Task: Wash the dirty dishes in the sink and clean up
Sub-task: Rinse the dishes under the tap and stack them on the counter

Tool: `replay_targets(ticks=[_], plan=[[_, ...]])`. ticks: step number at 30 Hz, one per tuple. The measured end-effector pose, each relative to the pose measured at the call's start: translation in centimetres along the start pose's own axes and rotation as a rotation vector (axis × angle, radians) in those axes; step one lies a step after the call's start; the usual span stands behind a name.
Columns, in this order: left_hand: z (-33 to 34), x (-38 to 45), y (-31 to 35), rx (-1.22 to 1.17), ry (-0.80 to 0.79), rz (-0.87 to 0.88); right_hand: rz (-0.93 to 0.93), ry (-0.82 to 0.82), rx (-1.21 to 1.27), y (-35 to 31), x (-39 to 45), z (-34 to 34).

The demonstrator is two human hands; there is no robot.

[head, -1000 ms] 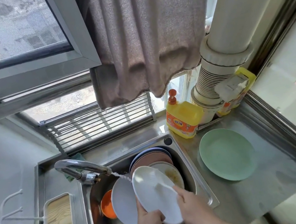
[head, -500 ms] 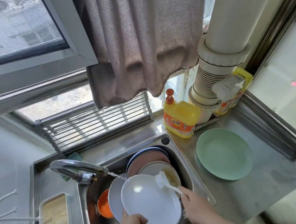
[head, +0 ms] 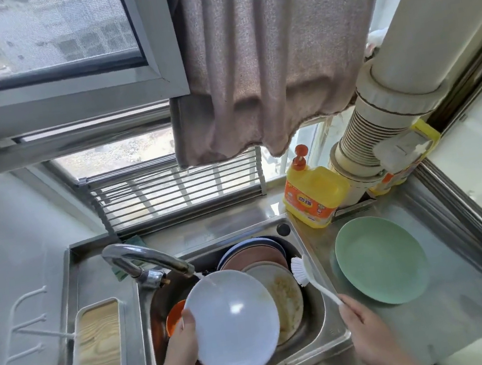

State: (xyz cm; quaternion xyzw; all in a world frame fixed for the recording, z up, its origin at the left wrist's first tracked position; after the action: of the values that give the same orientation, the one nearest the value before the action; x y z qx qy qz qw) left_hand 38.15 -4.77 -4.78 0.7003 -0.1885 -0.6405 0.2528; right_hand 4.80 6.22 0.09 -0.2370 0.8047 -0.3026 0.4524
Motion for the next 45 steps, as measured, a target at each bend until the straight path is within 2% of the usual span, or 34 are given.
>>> replay_targets(ticks=[2, 6, 11, 13, 18, 23, 26, 33, 38, 41, 45], plan=[[0.0, 0.1, 0.6, -0.041, 0.012, 0.011, -0.044, 0.001, 0.004, -0.8, 0.0, 0.0], [1.3, 1.4, -0.8, -0.258, 0.005, -0.218, -0.081, 0.015, 0.017, -1.8, -0.1, -0.7], [4.0, 1.9, -3.4, -0.345, -0.144, -0.505, -0.095, 0.054, 0.015, -2.2, 0.3, -1.7], [4.2, 2.0, -3.7, -0.322, -0.190, -0.527, -0.117, 0.059, 0.040, -2.8, 0.4, -1.7], [1.2, 2.2, -1.0, -0.054, 0.007, -0.261, -0.123, -0.009, 0.044, -3.8, 0.6, -0.5], [-2.2, 2.3, 3.0, 0.204, 0.056, 0.028, -0.123, -0.124, 0.042, -4.5, 1.0, 2.2], [-3.4, 2.8, 4.1, 0.243, 0.074, 0.166, -0.127, -0.195, 0.042, -5.4, 0.9, 3.9], [-2.0, 3.4, 4.5, 0.155, 0.046, 0.226, -0.073, -0.232, 0.054, -5.3, 1.9, 4.9], [1.5, 3.7, 4.1, 0.229, -0.031, 0.216, 0.059, -0.189, 0.211, -5.1, 2.6, 4.7], [3.4, 3.1, 4.9, 0.264, -0.021, 0.260, 0.131, -0.197, 0.264, -5.3, 3.1, 5.2], [3.6, 2.6, 6.1, 0.374, -0.029, 0.245, 0.071, -0.140, 0.201, -7.1, 4.1, 5.8]])
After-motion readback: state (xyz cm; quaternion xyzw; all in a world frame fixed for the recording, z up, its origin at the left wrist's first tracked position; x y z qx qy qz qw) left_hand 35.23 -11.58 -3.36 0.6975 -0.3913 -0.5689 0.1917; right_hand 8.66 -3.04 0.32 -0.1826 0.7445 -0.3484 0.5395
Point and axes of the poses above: each hand's wrist, its own x-axis towards the middle knuckle, its own z-axis out of the palm, y = z × x, the point moved 5 cm from there along x, towards the middle knuckle, and after that the axes turned 4 degrees about x, right-handed, at the moved point
